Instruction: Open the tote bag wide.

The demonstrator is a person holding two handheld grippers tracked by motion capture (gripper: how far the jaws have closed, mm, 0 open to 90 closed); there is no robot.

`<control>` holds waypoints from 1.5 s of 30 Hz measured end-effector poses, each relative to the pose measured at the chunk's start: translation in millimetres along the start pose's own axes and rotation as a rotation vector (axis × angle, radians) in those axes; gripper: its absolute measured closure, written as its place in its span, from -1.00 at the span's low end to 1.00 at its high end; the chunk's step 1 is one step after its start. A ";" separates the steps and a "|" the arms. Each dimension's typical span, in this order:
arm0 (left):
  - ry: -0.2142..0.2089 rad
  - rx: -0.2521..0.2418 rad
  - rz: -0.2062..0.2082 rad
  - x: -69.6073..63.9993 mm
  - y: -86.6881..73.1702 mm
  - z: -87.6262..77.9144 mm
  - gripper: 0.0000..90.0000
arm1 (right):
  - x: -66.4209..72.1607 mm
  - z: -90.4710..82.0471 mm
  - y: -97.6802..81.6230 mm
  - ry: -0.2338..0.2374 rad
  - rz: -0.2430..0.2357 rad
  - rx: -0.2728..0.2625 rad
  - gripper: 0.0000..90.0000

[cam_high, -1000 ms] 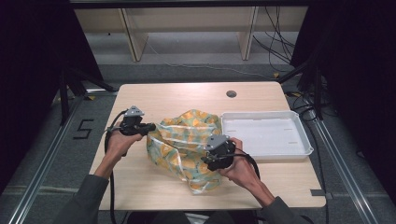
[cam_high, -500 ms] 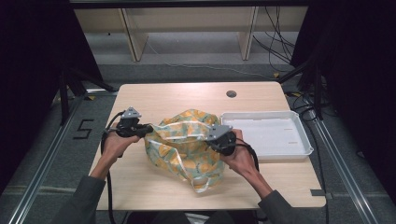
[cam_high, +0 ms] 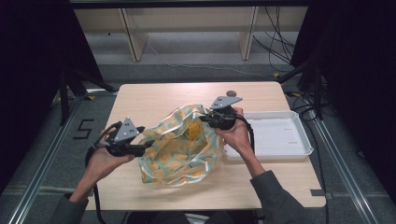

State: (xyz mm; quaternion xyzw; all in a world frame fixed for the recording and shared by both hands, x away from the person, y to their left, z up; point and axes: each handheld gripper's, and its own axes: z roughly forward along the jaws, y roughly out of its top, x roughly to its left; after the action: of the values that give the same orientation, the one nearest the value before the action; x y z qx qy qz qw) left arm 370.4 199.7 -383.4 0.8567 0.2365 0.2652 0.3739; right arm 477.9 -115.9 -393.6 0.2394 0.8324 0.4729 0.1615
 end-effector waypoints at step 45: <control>0.050 0.190 -0.232 79.1 -16.8 164.2 0.96 | -58.0 59.1 -25.3 -0.151 0.142 0.212 1.00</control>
State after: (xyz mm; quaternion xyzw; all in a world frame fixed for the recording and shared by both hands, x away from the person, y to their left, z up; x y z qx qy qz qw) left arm 529.7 173.1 -469.5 0.8484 0.3670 0.2179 0.3131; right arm 549.3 -117.0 -442.5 0.3483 0.8441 0.3733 0.1636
